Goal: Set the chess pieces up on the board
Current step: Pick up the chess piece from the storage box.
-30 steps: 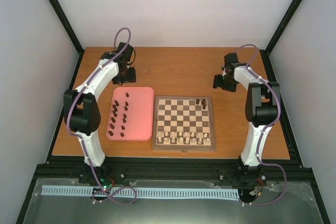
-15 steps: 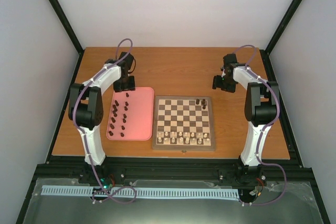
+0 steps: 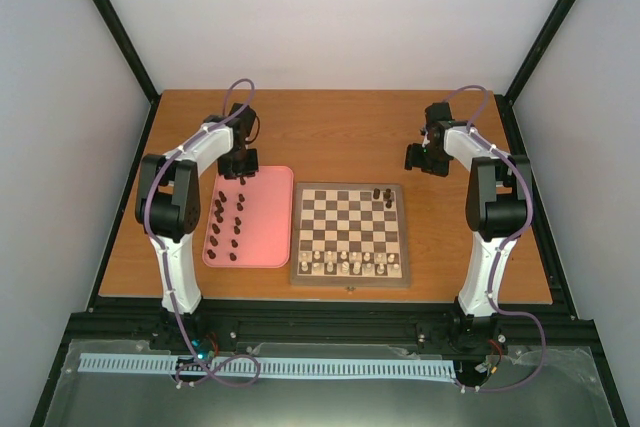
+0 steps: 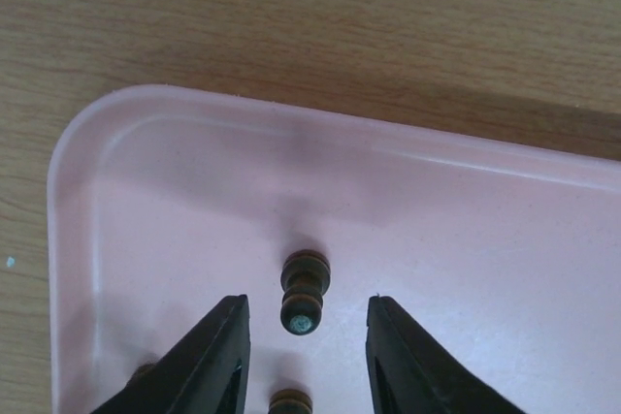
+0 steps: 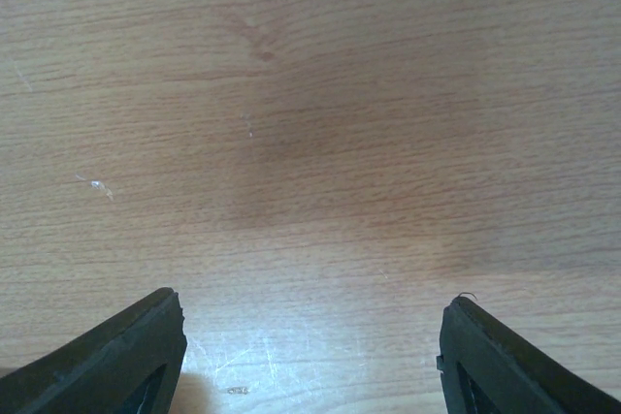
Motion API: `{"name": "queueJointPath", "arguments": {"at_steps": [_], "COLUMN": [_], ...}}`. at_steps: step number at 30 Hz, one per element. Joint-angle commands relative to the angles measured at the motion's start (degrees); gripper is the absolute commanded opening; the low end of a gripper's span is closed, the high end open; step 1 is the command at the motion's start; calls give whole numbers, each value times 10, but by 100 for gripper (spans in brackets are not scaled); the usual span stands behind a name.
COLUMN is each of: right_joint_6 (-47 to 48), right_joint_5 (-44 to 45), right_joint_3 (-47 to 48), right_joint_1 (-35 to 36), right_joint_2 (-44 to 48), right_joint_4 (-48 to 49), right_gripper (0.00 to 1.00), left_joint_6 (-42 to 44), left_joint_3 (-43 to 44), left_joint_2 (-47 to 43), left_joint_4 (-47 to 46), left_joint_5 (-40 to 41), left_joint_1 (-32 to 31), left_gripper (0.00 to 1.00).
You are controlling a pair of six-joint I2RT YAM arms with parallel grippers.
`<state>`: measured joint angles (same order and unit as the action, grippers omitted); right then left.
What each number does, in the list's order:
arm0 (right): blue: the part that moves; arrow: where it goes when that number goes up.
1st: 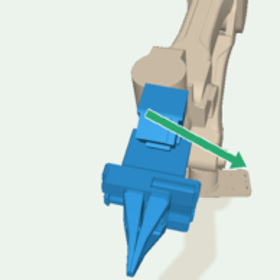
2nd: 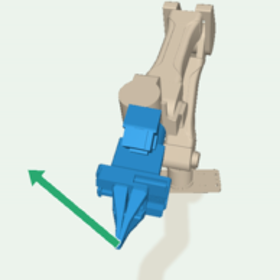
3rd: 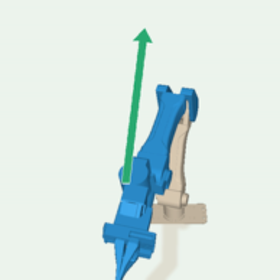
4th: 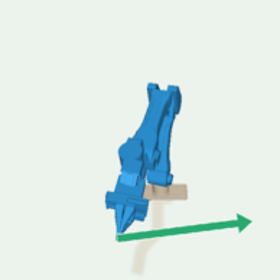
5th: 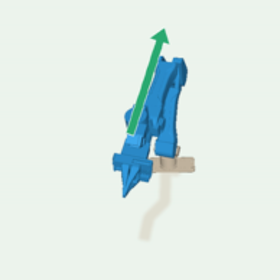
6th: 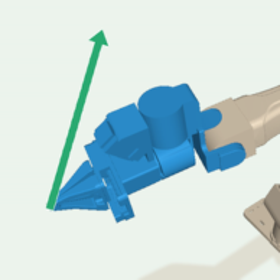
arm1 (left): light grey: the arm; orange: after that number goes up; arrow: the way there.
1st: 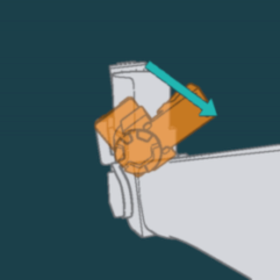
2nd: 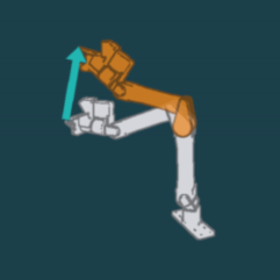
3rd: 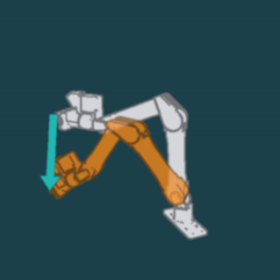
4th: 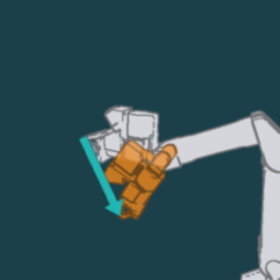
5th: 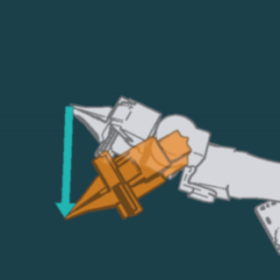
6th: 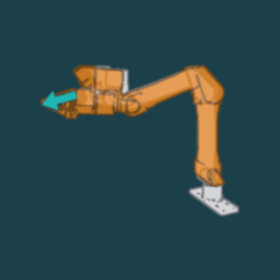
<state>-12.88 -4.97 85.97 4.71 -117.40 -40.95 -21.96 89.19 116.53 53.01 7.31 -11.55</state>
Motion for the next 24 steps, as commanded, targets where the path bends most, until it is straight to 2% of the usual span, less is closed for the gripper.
{"name": "queueJointPath", "arguments": {"at_steps": [1, 13, 16, 24], "right_joint_6": [5, 6, 7, 6], "right_joint_5": [9, 11, 11, 10], "right_joint_3": [13, 13, 13, 11], "right_joint_1": [4, 4, 4, 4], "right_joint_2": [-11, -8, -8, -7], "right_joint_4": [-2, -4, -4, -4], "right_gripper": [72, 72, 72, 72], "left_joint_6": [0, -2, -3, -4], "left_joint_3": [11, 2, 0, -17], "left_joint_2": [11, 13, 14, 11], "left_joint_4": [-13, -16, -16, -19], "left_joint_5": [-3, -5, -6, -6], "left_joint_1": [7, 8, 7, 8], "left_gripper": [33, 31, 25, 25]}}
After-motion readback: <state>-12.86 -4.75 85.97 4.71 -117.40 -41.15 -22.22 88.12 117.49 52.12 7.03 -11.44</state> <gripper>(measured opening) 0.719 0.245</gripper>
